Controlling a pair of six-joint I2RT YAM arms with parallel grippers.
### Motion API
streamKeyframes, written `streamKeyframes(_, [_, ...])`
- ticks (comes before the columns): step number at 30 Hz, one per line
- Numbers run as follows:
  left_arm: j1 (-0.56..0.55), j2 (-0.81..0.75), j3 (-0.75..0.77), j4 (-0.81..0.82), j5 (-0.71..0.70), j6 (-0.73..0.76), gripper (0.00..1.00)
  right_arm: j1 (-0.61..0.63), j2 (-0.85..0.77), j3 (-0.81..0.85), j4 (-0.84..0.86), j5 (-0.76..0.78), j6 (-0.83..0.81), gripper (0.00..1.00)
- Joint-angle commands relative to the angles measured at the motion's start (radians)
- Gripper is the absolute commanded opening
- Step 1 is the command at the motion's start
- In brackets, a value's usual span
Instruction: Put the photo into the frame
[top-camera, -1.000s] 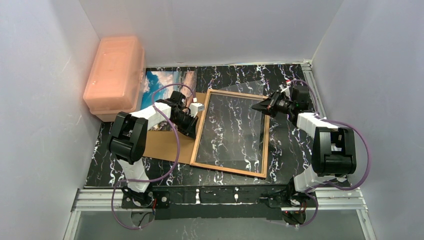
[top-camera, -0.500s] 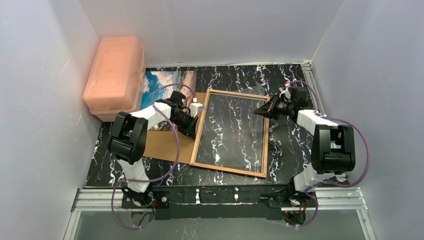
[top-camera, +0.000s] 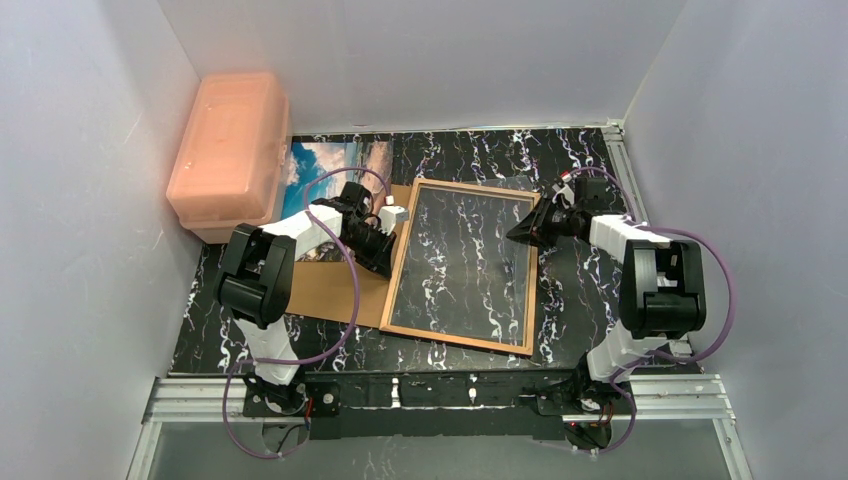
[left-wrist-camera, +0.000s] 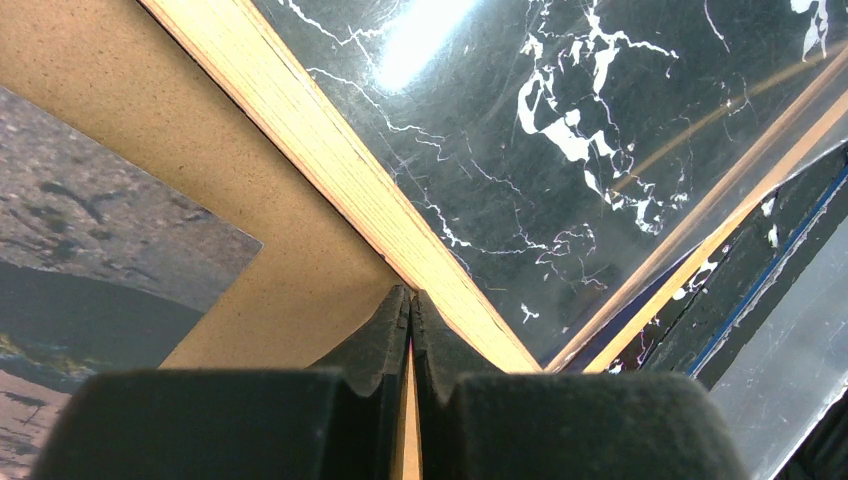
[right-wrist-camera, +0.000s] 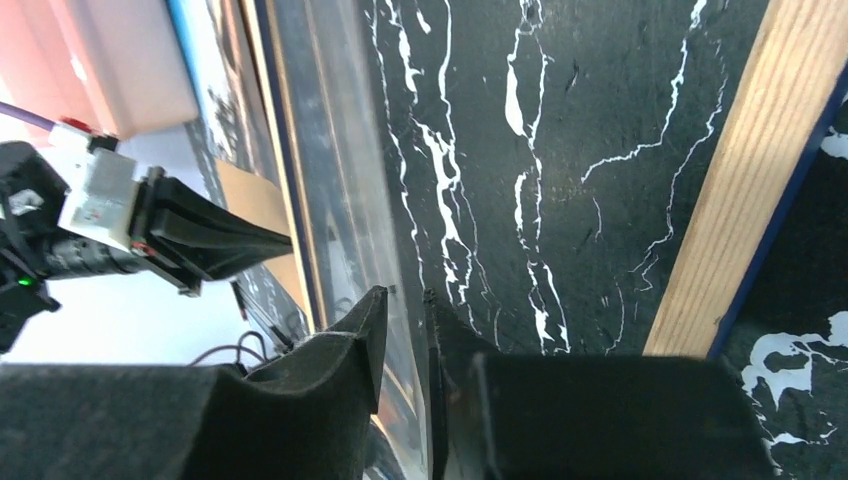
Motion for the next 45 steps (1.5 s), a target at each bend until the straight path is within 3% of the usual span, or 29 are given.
streamKeyframes(1, [-0.016, -0.001, 0.013, -0.005, 0.017, 0.012, 0.00, 0.034, 0.028, 0.071, -0.157, 0.027, -0.099, 0.34])
streamKeyframes(5, [-0.017, -0.004, 0.010, -0.002, 0.019, 0.009, 0.00, 0.051, 0.044, 0.139, -0.276, 0.093, -0.176, 0.49])
streamKeyframes(11, [-0.016, -0.005, 0.013, -0.002, 0.023, 0.007, 0.00, 0.083, 0.070, 0.216, -0.399, 0.186, -0.255, 0.59])
streamKeyframes(18, [-0.016, -0.007, 0.012, -0.004, 0.023, 0.010, 0.00, 0.138, 0.103, 0.298, -0.523, 0.298, -0.337, 0.78])
streamKeyframes(19, [-0.016, -0.007, 0.012, -0.004, 0.023, 0.010, 0.00, 0.142, 0.104, 0.299, -0.527, 0.309, -0.339, 0.91])
streamKeyframes(21, [-0.016, -0.007, 0.011, -0.004, 0.024, 0.010, 0.00, 0.150, 0.104, 0.304, -0.532, 0.325, -0.341, 0.99])
streamKeyframes(45, [-0.016, -0.010, 0.015, -0.011, 0.026, 0.013, 0.00, 0.226, 0.150, 0.424, -0.673, 0.522, -0.411, 0.99])
